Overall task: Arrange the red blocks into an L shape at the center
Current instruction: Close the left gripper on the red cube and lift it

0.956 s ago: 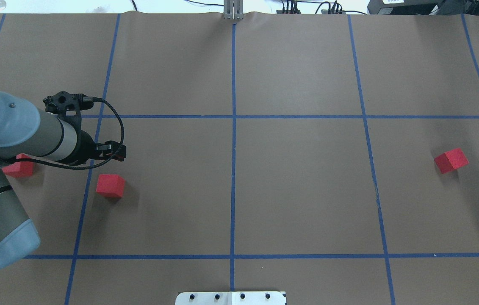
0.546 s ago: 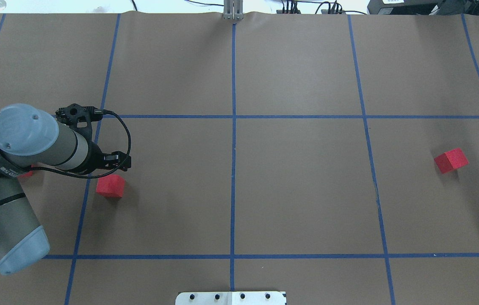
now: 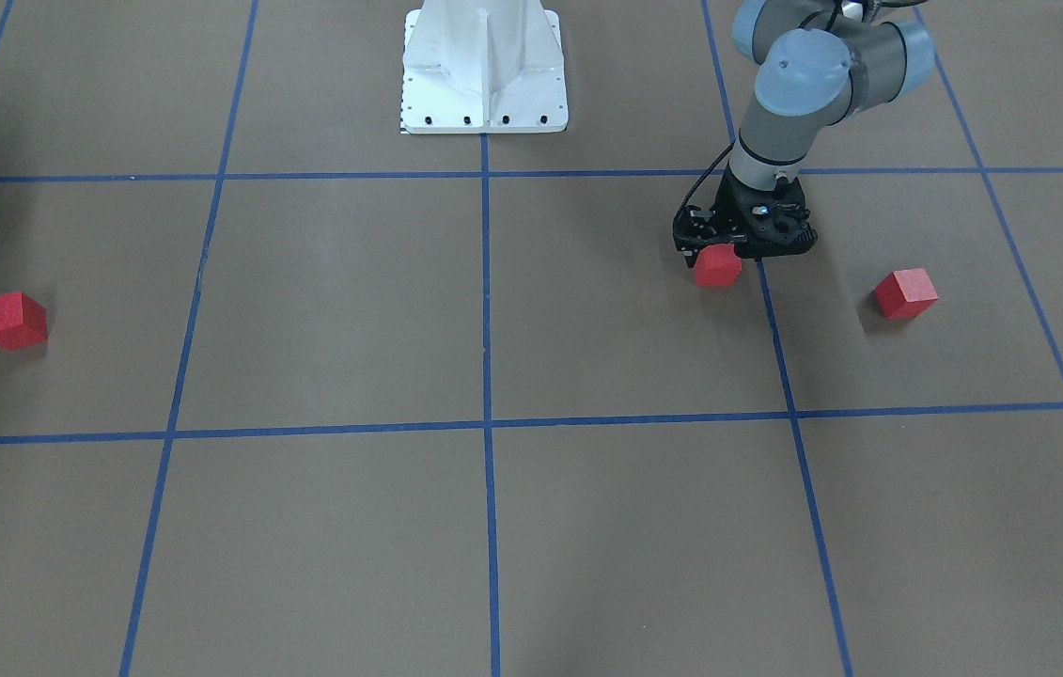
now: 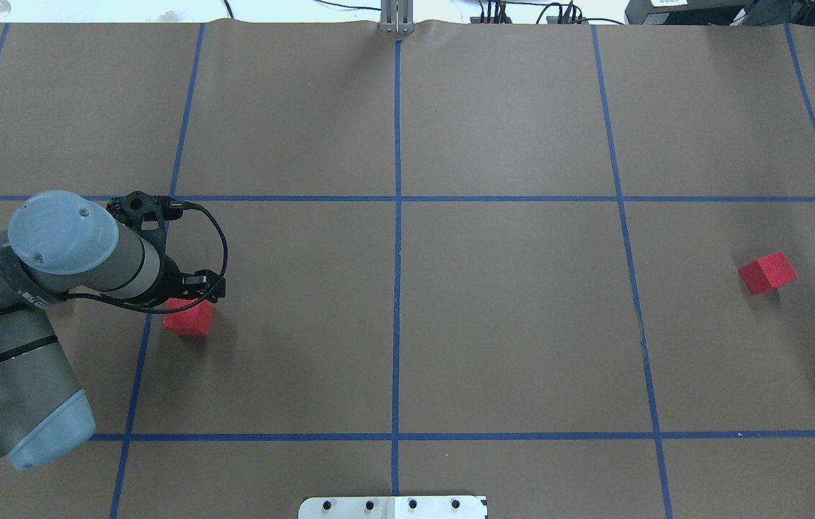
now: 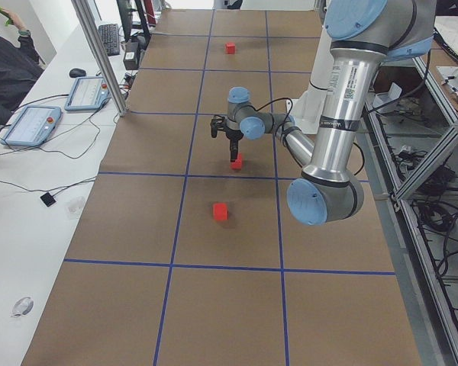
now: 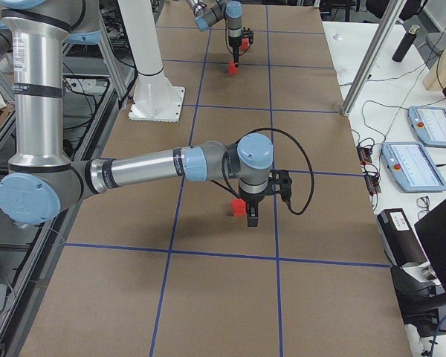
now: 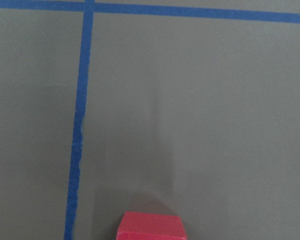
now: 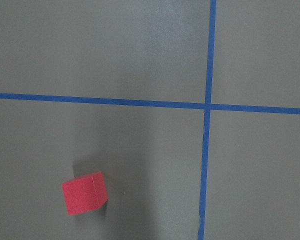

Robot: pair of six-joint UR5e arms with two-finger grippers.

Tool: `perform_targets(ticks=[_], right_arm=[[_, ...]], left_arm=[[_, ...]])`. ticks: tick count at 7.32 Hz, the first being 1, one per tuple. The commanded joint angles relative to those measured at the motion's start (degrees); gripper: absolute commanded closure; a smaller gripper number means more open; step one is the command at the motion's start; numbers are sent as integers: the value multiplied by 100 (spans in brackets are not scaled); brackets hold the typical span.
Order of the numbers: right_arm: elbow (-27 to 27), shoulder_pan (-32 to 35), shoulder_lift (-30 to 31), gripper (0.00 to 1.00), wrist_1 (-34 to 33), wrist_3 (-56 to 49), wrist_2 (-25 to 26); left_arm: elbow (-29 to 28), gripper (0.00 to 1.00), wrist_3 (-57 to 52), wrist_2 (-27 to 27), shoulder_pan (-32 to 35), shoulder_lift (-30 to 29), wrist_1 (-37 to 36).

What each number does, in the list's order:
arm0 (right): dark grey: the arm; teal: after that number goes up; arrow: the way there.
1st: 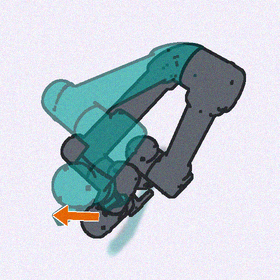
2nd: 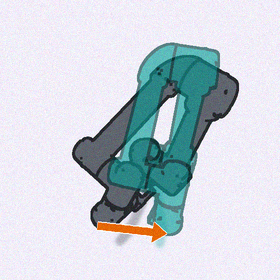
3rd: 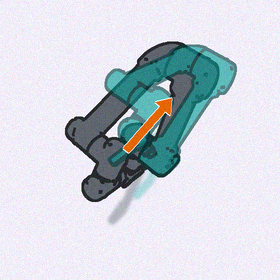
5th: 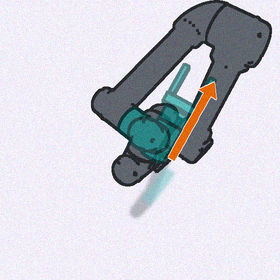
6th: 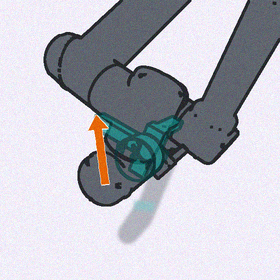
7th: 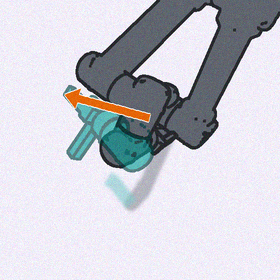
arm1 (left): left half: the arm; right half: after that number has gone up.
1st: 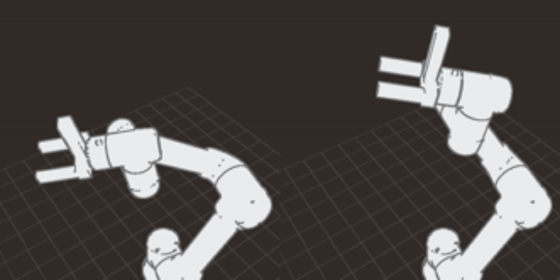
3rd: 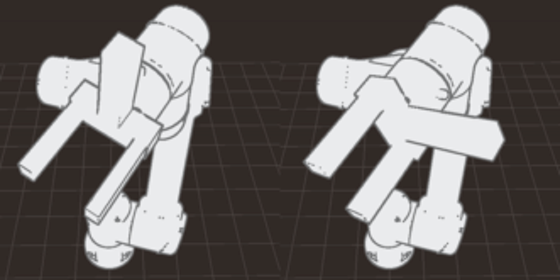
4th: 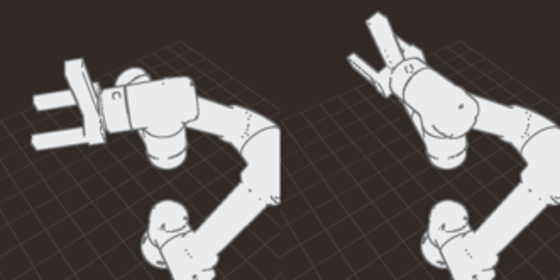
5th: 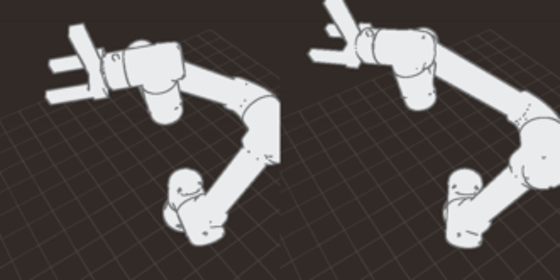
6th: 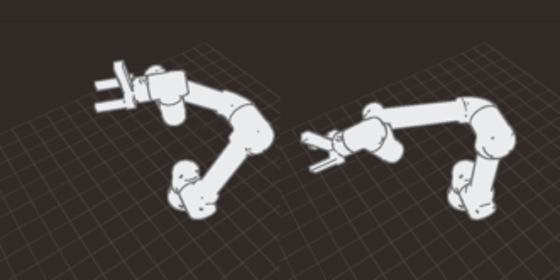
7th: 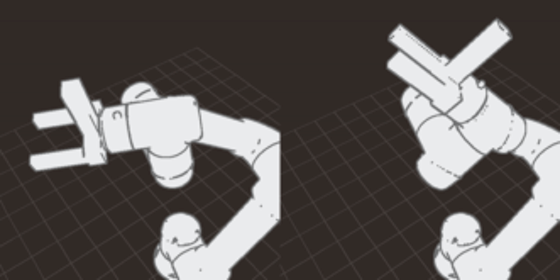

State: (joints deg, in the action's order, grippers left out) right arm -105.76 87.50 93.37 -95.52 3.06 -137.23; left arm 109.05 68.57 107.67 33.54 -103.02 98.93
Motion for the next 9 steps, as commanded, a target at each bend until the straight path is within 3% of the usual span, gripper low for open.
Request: perform_targets(ticks=[1,2,3,4,5,6,7,9], right_arm=[[3,-31,6,1,-10,-7,30],[3,-31,6,1,-10,-7,30],[3,-31,6,1,-10,-7,30],[-5,-31,6,1,-10,-7,30],[-6,-31,-3,1,-10,2,30],[-6,-31,-3,1,-10,2,21],[-6,-31,-12,1,-2,2,21],[-32,-31,14,1,7,45,-5]], left_arm=[[-102,1,-1,-1,-58,1,21],[-172,2,-1,8,-93,-8,21],[-260,13,-1,17,-93,-16,30],[-313,29,-1,26,-102,-43,21],[-392,53,-1,69,-119,-104,12],[-306,91,7,122,-119,-148,-22],[-87,100,7,584,-93,-174,-40],[-216,100,7,703,231,-917,-136]])
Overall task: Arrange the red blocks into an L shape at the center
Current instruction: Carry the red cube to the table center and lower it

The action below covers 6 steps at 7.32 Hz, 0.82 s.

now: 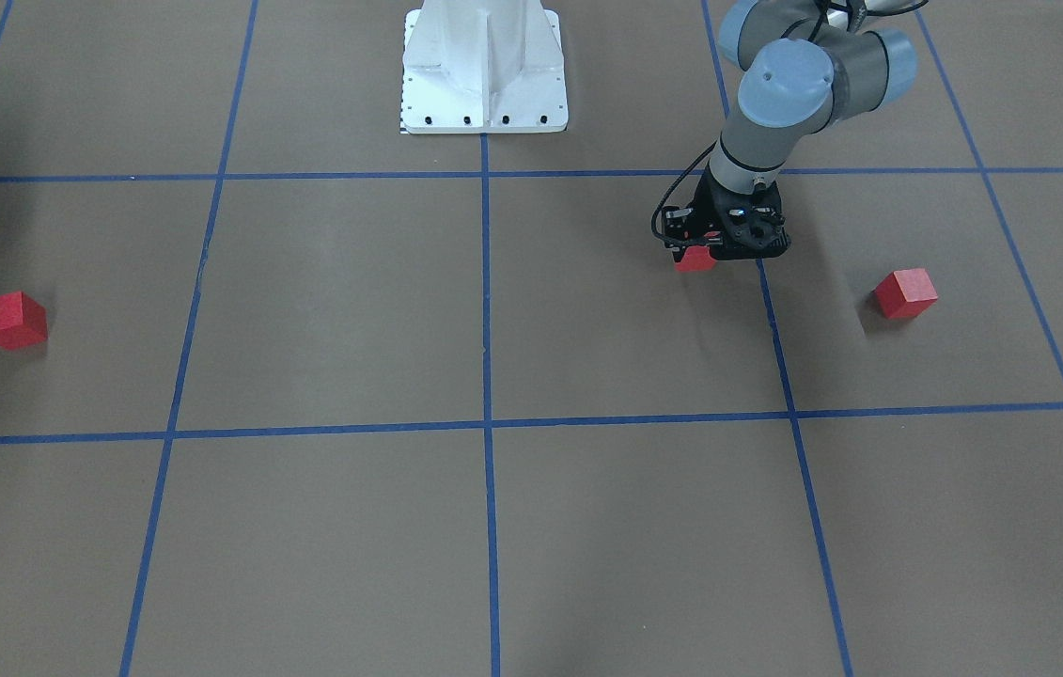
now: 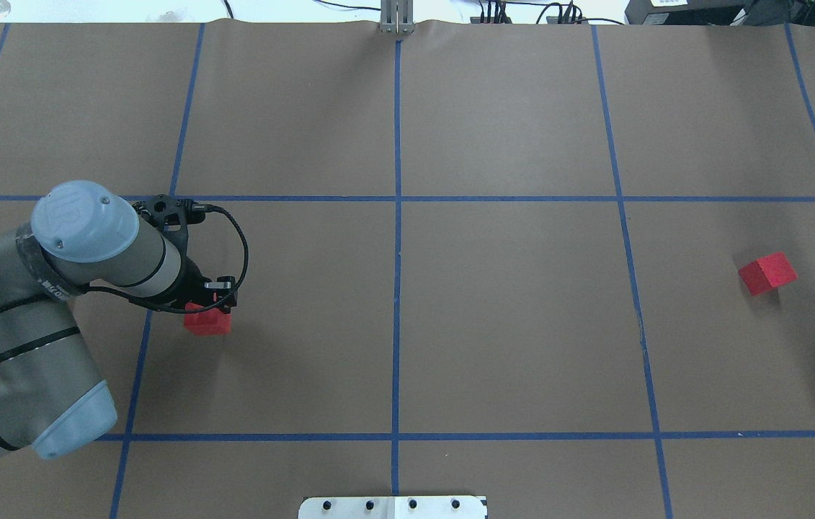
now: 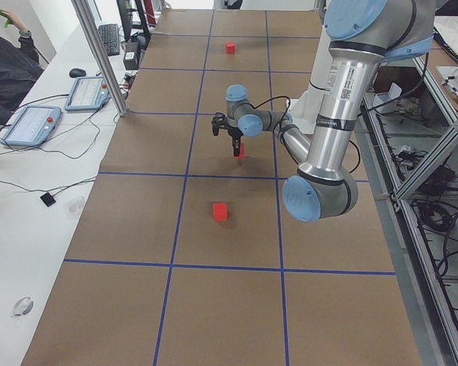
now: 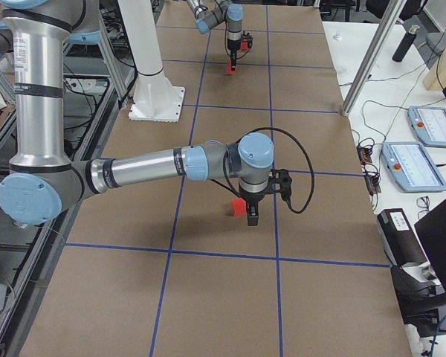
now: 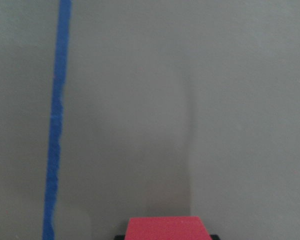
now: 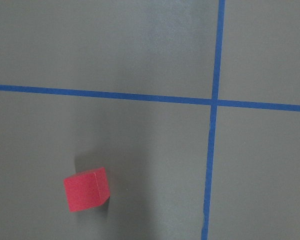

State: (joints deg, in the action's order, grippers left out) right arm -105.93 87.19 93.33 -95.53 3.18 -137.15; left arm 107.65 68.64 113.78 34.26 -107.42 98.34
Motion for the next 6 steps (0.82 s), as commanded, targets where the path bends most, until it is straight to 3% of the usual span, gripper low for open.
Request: perform_targets(ticks=[1,3,5,6], right_arm=[[11,0,71,1,17,8,22],[11,0,193,1,498,33,-4],[11,0,221,1,500,43,-4],[11,0,221,1,500,43,-13]], left_arm=[[-382,100,0,74,194,-1135,-261],[-1960,100,18,-187,186,-2743,-262],[-3350,100,-17,-426,177,-3799,-201],[-3573,100,-26,-462,116,-3961,-192]])
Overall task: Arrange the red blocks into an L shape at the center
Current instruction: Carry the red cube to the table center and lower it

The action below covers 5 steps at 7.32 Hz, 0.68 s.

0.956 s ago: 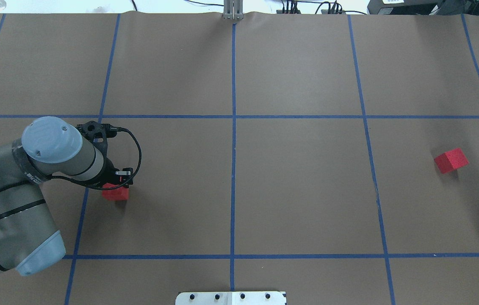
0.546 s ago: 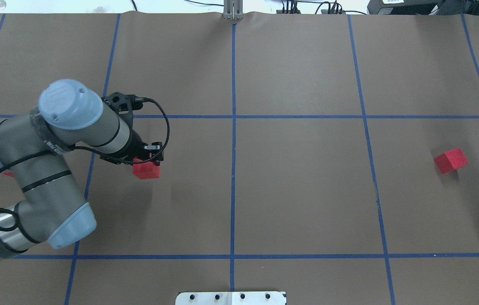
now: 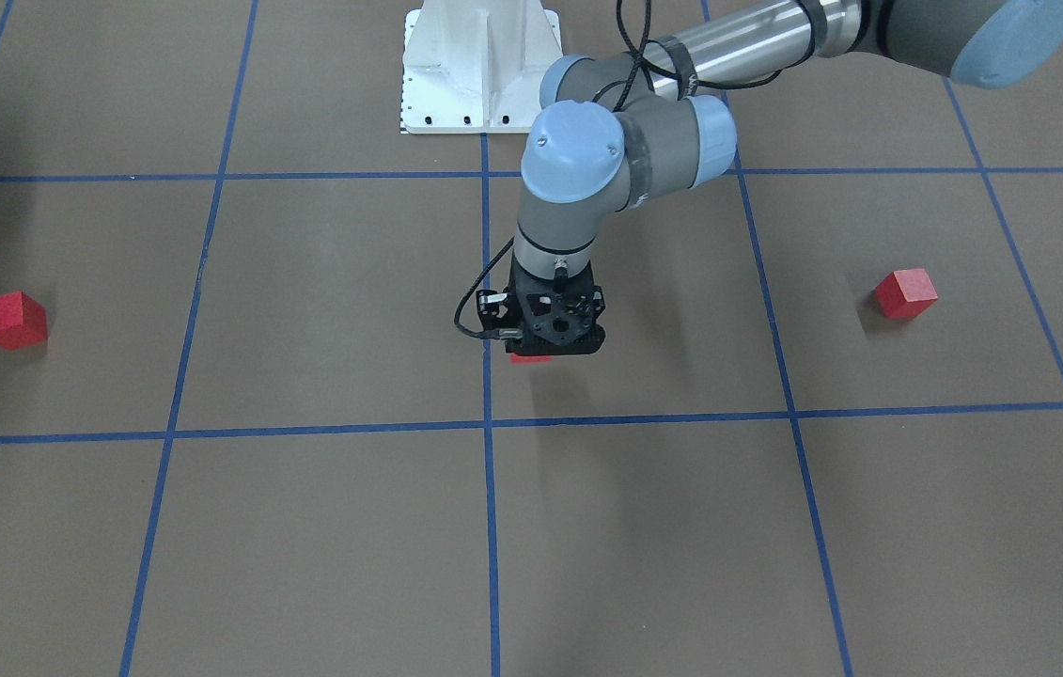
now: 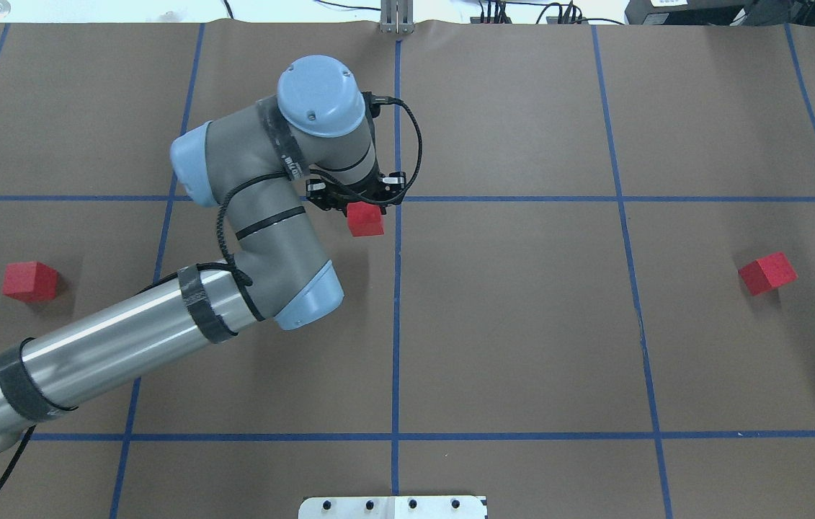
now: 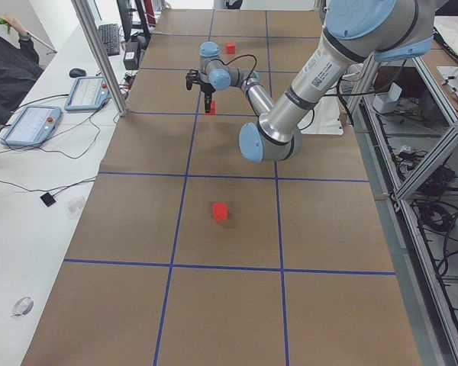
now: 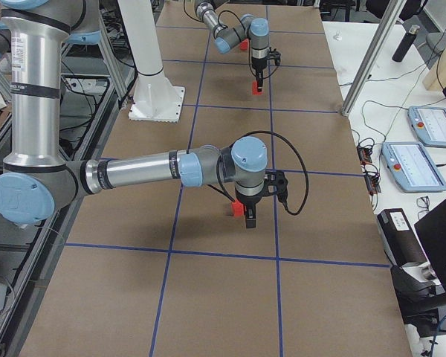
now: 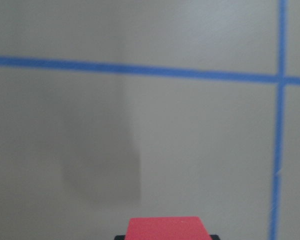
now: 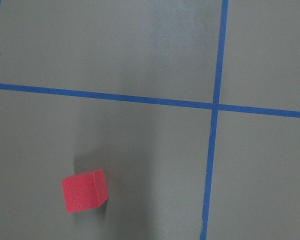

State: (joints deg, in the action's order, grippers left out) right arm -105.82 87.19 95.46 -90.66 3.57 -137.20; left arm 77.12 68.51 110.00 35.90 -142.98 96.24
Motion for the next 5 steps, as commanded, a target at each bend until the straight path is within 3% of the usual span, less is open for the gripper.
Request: perform_targets(ticks=[1,5], right_arm=[[9,0,8,1,13,12,-8],[27,0,17,1,4,12,-17]], left_arm=[[-531,100,-13,-119,-179,-397,17],[-776,100,-13,-383,-408,-406,70]])
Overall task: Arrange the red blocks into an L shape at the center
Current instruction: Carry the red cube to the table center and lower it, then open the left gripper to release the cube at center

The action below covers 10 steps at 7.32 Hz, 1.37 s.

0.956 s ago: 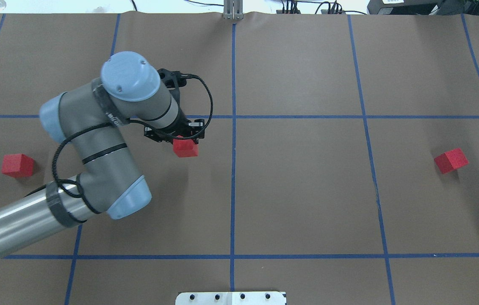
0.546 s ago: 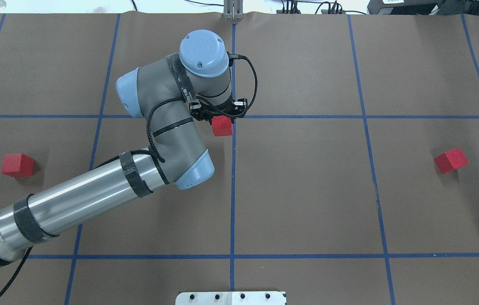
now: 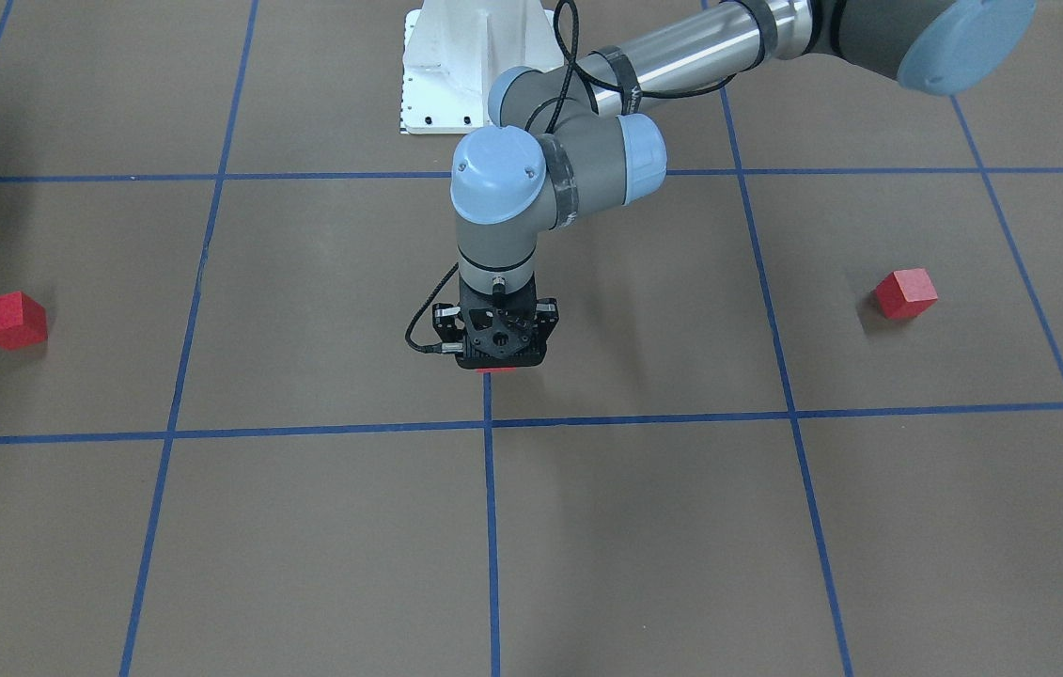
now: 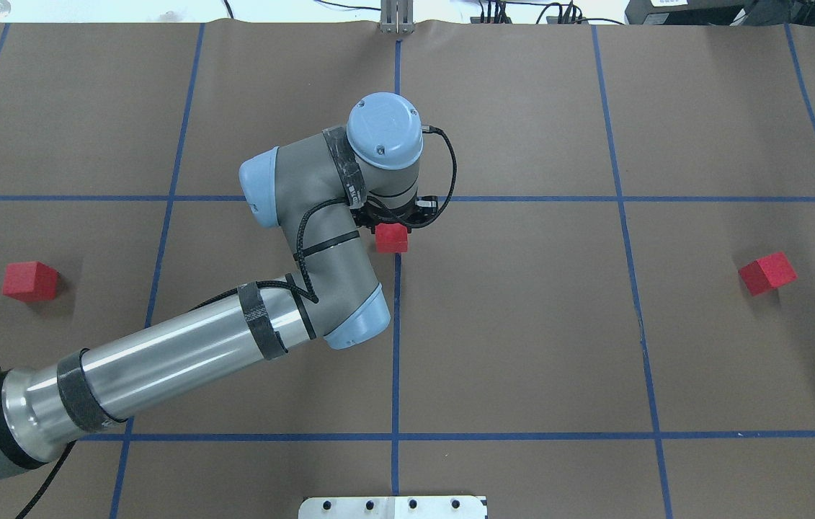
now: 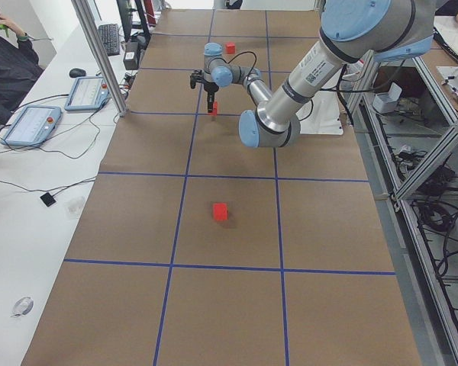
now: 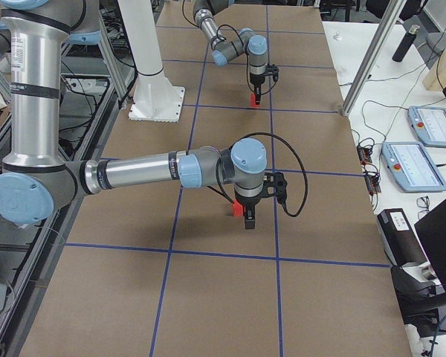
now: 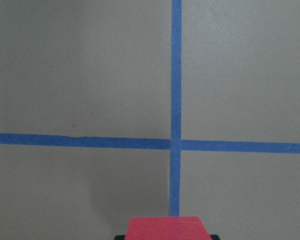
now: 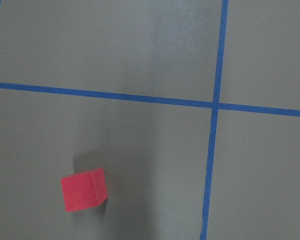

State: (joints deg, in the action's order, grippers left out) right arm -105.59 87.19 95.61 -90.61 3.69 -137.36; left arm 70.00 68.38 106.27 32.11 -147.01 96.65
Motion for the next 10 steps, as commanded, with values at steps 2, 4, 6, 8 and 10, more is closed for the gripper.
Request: perform_targets(ticks=[2,4,6,8,10], right_arm=[[3,0,2,1,0,9,-19],[12,0,2,1,0,9,-10],[12,0,2,1,0,0,-10],[12,0,2,1,-9,26,-10],[-5,0,-77,1,0,44,-19]], left_arm=[[-171,100,9,-10,-65,-3,248],[-189,100,9,-10,-91,-12,249],[-189,66,18,-10,-100,-20,249],[-189,7,9,-18,-100,-20,240],[-110,1,9,-54,-39,-29,223]])
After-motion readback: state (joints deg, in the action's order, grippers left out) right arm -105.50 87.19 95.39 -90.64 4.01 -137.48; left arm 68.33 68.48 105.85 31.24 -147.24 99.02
